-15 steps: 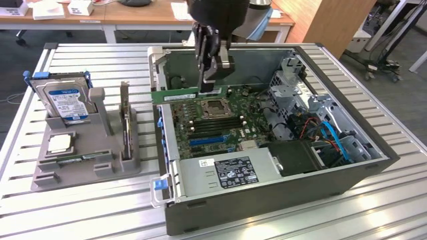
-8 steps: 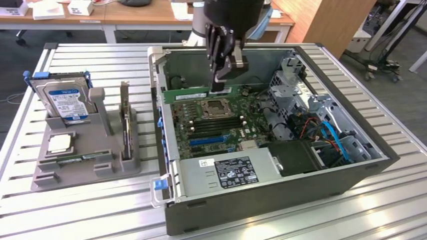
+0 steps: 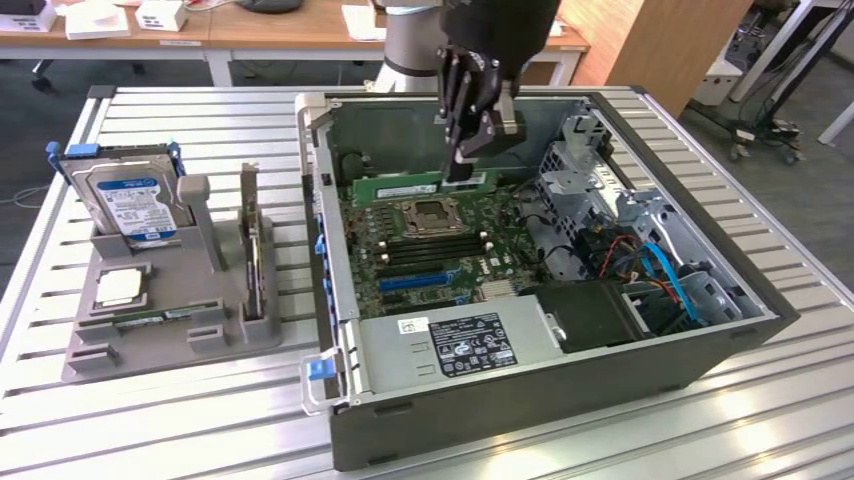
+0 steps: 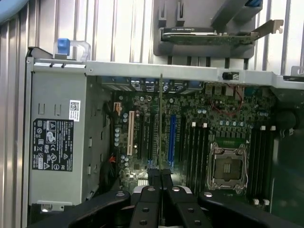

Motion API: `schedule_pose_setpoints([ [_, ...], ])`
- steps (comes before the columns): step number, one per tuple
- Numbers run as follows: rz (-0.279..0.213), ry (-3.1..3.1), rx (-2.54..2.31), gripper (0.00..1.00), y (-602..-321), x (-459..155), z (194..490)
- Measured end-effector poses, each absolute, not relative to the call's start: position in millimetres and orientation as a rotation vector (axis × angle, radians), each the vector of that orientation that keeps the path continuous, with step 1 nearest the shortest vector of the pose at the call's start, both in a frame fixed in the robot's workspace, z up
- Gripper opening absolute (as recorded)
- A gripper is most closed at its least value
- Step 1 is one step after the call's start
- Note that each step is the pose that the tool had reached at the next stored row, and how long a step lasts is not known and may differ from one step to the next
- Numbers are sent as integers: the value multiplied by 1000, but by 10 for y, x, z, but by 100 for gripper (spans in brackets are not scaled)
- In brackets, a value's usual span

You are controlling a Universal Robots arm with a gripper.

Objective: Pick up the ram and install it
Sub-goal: 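Pick up the ram and move it above insertion slot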

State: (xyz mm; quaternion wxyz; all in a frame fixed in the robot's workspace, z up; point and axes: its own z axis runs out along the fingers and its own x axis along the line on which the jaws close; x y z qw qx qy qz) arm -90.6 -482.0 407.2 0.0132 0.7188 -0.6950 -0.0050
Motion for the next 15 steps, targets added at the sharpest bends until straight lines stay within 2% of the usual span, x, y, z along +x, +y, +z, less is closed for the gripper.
schedule_pose_setpoints([
  [15, -16, -2165, 2239, 11, -4820, -550, 4072],
])
